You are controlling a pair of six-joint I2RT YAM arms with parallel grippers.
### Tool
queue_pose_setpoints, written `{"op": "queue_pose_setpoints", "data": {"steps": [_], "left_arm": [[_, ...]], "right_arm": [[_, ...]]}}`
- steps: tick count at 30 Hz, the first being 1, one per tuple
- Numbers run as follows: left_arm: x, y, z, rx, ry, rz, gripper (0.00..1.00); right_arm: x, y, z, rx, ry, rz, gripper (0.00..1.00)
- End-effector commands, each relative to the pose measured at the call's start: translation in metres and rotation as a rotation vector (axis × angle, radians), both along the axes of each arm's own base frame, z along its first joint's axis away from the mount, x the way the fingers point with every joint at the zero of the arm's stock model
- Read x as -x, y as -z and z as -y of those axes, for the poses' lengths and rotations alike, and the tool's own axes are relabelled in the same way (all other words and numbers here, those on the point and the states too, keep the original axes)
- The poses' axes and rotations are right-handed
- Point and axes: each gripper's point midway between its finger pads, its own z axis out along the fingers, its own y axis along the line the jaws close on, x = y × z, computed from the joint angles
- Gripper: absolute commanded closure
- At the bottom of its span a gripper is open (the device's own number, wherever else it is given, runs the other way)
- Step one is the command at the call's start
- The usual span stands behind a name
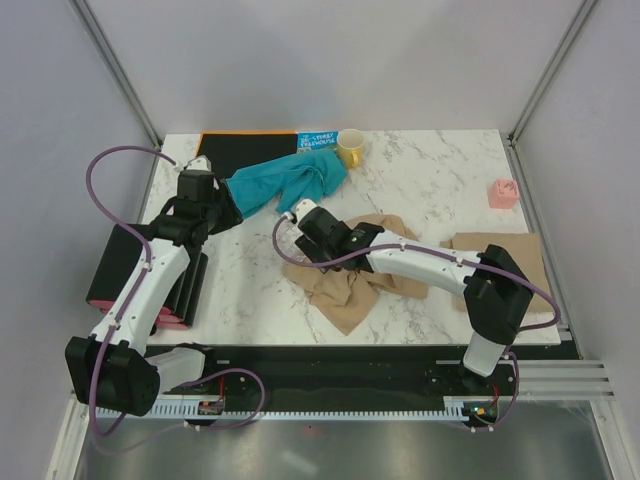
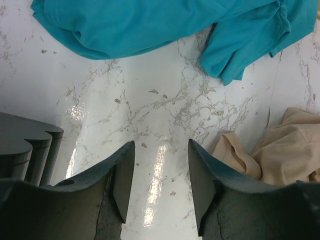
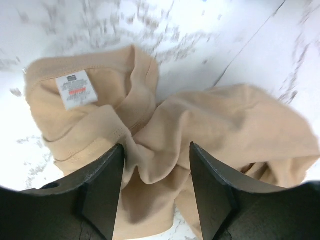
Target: Fold and stack the t-shirts
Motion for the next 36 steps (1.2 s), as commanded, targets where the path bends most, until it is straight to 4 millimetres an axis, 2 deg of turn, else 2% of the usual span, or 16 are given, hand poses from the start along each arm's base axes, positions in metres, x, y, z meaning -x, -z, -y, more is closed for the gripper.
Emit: {"op": "queue_pose_setpoints", "data": {"steps": [1, 4, 7, 9, 12, 14, 18, 21, 29, 36], "left_arm": [[-0.006, -0.008, -0.001, -0.028, 0.010, 0.025, 0.46], [-0.006, -0.008, -0.001, -0.025, 0.011, 0.023, 0.46], [-0.006, -0.008, -0.001, -0.024, 0.010, 0.022, 0.46], [-0.006, -0.007, -0.002, -0.030, 0.006, 0.021, 0.46], [-0.006, -0.007, -0.003, -0.033, 0.002, 0.023, 0.46], [-0.007, -0.008, -0.003, -0.034, 0.002, 0.023, 0.46], [-0.008, -0.008, -0.002, -0.033, 0.005, 0.021, 0.46], [-0.006, -0.009, -0.007, -0.047, -0.013, 0.027, 0.46], [-0.005, -0.010, -0.008, -0.049, -0.022, 0.032, 0.46], [-0.005, -0.009, -0.008, -0.050, -0.022, 0.028, 0.46]], "right_arm": [[-0.020, -0.079, -0.030, -0.168, -0.043, 0.131, 0.38], [-0.026, -0.090, -0.048, -0.185, -0.091, 0.141, 0.38], [-0.033, -0.089, -0.063, -0.191, -0.119, 0.135, 0.37], [-0.034, -0.085, -0.067, -0.166, -0.129, 0.110, 0.37], [-0.032, -0.077, -0.058, -0.130, -0.105, 0.098, 0.37], [-0.029, -0.074, -0.064, -0.155, -0.134, 0.088, 0.37], [-0.015, -0.055, -0.086, -0.203, -0.216, -0.011, 0.36], [-0.011, -0.041, -0.095, -0.203, -0.242, -0.051, 0.35], [-0.005, -0.002, -0.101, -0.136, -0.299, -0.122, 0.34], [0.000, 0.010, -0.101, -0.105, -0.323, -0.141, 0.33]]}}
